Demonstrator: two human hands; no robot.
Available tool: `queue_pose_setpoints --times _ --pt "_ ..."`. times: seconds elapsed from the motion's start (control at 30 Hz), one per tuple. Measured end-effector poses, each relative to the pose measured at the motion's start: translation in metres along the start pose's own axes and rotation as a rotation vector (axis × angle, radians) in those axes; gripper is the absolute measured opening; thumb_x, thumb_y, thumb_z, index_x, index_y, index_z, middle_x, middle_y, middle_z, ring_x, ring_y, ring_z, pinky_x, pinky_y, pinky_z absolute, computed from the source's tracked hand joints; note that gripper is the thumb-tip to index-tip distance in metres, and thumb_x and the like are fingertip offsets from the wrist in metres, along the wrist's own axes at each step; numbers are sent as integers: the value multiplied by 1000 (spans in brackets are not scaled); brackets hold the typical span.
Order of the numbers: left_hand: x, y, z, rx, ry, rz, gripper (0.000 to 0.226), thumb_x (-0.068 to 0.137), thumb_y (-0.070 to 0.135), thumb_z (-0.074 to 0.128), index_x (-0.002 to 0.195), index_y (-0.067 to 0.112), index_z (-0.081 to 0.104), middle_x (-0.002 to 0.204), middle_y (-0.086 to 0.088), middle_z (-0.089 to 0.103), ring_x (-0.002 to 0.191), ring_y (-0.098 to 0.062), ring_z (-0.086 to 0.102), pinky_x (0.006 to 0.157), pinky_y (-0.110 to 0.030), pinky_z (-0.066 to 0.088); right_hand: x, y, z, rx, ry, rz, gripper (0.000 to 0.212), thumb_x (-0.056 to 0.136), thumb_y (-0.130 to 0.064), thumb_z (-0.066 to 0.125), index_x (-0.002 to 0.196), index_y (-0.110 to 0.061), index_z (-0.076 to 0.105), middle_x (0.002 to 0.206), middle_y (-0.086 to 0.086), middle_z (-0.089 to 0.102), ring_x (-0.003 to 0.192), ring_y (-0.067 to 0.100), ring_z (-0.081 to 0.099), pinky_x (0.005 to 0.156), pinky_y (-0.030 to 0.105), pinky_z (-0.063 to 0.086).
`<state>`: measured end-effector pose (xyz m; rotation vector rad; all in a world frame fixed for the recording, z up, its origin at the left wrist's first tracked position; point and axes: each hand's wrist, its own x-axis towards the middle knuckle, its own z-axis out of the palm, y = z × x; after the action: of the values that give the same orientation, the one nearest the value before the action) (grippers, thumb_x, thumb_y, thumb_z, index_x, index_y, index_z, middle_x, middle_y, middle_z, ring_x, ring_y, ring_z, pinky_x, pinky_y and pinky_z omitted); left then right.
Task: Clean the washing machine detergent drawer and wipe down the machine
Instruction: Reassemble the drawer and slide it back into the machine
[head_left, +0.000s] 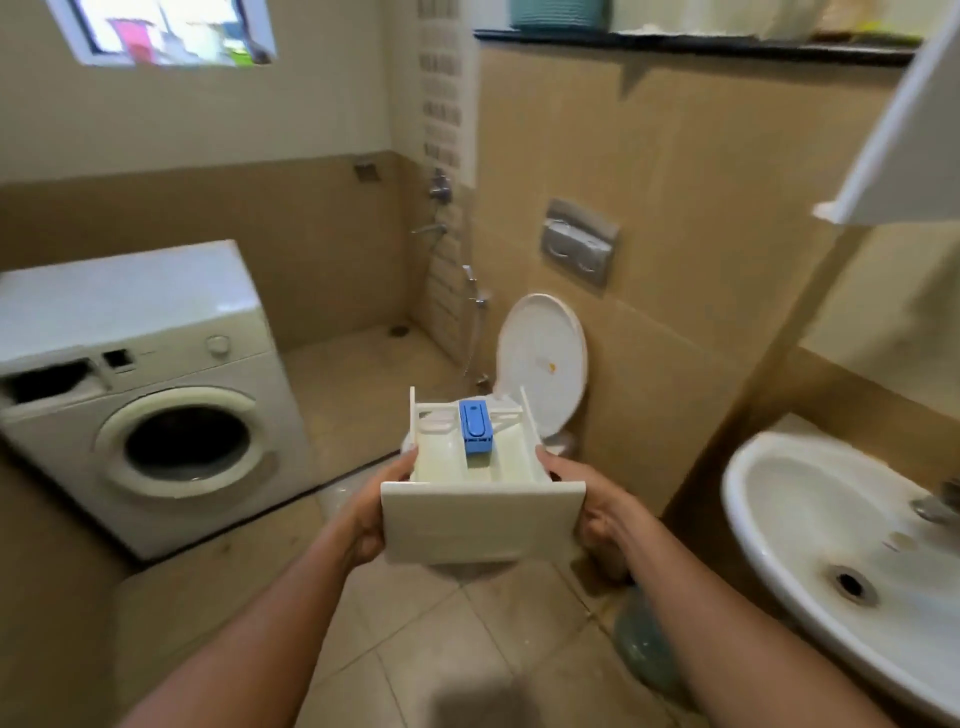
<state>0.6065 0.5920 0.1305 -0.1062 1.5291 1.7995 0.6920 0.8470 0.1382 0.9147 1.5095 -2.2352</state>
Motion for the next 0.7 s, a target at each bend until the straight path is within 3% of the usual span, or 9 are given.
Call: queue_pose_setpoints --times 0.07,0.1,0.17,0.27,0.3,0.4,0.5,0.57,0.7 --pt "-18 8 -52 -46 58 19 51 100 54 47 134 21 64 127 -16 70 126 -40 59 111 -56 42 19 -1 54 -59 -57 11 44 97 -46 59 123 -13 69 114 15 74 90 27 74 71 38 61" --pt "-27 10 -77 -65 86 30 50 101 53 47 134 20 64 128 -16 69 128 -41 57 114 -58 37 28 -1 80 -90 -85 19 43 97 -46 59 124 -14 69 115 15 74 94 28 73 74 39 60" --pt "-40 13 -124 -115 150 49 50 100 54 48 134 21 64 127 -17 69 127 -42 58 113 -60 38 49 0 127 -181 -150 34 45 96 -49 59 124 -15 69 115 13 74 103 30 71 86 43 58" --pt "-56 18 -190 -177 257 76 51 96 57 54 129 21 68 123 -16 72 121 -43 62 99 -54 50 82 2 198 -288 -230 84 45 98 -50 57 120 -13 70 109 9 76 90 23 75 76 35 60" --pt "-60 18 -206 -192 286 78 52 95 58 55 128 21 69 122 -15 72 118 -41 64 94 -50 53 92 3 216 -304 -268 99 45 99 -49 55 120 -13 69 111 9 76 90 23 75 77 36 60" --pt "-66 19 -263 -248 384 73 53 91 61 58 124 21 72 122 -14 73 105 -35 69 81 -43 57 135 11 279 -374 -361 136 47 100 -50 51 125 -14 67 119 8 73 106 26 69 101 44 50" --pt "-65 24 -315 -270 456 53 53 89 64 59 121 24 74 122 -14 73 104 -36 69 82 -44 57 183 16 335 -421 -428 160 49 99 -49 55 126 -10 67 120 12 72 111 31 66 108 49 46" --pt "-60 31 -350 -307 512 53 55 87 64 62 121 23 74 121 -16 72 101 -37 70 83 -46 57 216 16 374 -448 -474 159 49 97 -47 59 125 -8 67 117 14 73 107 32 68 104 51 49" --pt "-50 51 -414 -403 593 46 52 82 63 66 113 22 78 119 -21 72 90 -37 72 80 -46 58 276 5 452 -487 -579 206 47 97 -46 60 126 -9 66 113 15 74 91 27 74 72 39 61"
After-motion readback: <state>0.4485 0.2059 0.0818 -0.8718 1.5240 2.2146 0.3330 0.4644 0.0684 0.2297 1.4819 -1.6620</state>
